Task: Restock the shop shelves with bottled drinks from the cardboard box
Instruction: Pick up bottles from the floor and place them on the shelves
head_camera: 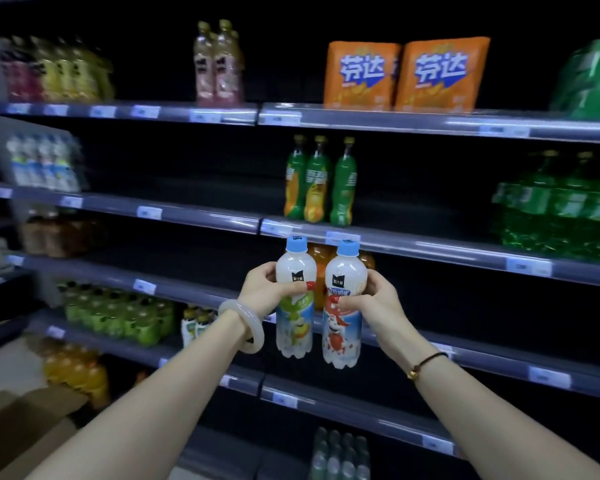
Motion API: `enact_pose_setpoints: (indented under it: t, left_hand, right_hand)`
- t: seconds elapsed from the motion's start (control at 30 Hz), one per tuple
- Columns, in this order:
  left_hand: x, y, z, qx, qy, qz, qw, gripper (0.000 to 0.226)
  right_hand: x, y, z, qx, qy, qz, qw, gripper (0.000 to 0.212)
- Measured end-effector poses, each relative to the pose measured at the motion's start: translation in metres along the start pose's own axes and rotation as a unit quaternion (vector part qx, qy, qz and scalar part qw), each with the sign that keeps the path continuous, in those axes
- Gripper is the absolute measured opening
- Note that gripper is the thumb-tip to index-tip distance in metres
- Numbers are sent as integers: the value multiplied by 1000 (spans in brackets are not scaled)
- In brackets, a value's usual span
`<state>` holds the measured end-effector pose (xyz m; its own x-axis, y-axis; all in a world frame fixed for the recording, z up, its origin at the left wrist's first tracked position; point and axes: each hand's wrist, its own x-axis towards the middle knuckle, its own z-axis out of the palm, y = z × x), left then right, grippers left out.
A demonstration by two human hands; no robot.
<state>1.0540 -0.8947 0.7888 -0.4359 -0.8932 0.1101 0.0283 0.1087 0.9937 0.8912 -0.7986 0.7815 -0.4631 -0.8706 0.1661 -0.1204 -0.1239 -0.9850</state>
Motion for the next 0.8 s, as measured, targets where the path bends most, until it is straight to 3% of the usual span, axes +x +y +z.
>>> enact_pose_setpoints:
  t: [0.4,0.8]
  left_hand:
    - [63,-9,-201,37,79,-1,996,35]
    - [142,-15,-347,7,158,15,987,38]
  right_hand:
    - [91,8,205,29,-56,8,998,47]
    - [192,6,375,57,-144,-19,988,49]
